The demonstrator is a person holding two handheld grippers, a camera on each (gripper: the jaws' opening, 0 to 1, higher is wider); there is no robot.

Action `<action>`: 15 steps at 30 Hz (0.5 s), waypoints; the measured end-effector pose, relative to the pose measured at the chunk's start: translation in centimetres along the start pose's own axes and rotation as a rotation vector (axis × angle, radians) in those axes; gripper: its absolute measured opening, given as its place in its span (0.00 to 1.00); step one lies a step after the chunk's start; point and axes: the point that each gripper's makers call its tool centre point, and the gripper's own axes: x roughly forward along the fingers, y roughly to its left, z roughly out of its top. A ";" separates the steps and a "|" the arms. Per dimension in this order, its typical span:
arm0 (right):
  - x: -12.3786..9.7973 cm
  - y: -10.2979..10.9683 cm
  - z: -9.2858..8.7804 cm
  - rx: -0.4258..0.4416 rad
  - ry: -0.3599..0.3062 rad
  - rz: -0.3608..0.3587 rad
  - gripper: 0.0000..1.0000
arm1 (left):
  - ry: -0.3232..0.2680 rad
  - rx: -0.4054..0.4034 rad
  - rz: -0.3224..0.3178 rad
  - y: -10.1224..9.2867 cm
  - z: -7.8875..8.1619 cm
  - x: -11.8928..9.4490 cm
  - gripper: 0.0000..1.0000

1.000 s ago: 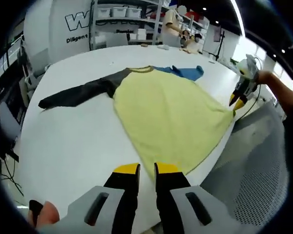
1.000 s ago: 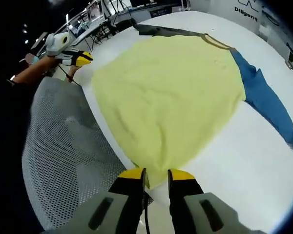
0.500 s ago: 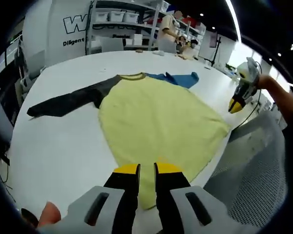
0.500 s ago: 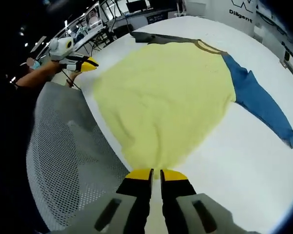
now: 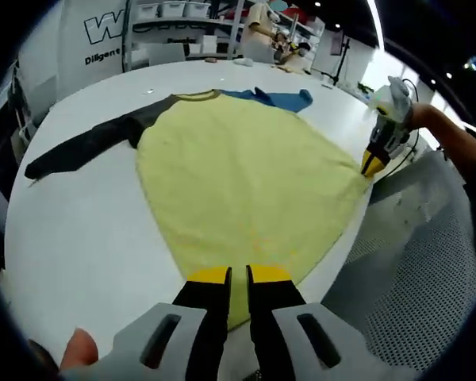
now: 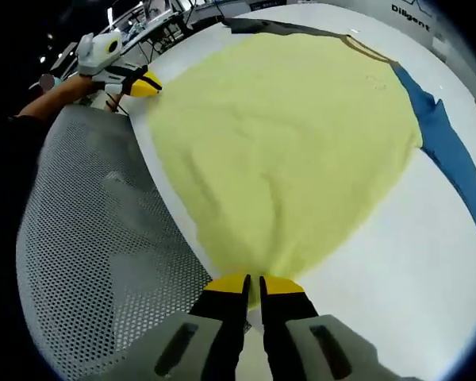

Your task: Fold the garment on the visible template until the final outline fits inside the template.

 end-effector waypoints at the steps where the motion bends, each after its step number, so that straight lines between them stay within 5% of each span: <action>1: -0.3 -0.2 1.0 0.013 -0.051 -0.002 0.04 | -0.006 -0.006 0.001 0.1 0.2 -0.1 0.04; 5: -2.5 -2.3 5.0 0.037 -0.241 -0.077 0.06 | -0.066 -0.049 0.007 0.2 1.7 -0.3 0.07; 11: -3.8 -4.4 6.8 0.002 -0.307 -0.189 0.16 | -0.119 -0.057 0.019 0.5 3.5 -0.6 0.11; 15: -4.6 -5.3 8.5 0.011 -0.388 -0.231 0.30 | -0.246 -0.114 0.108 2.4 5.9 -1.2 0.41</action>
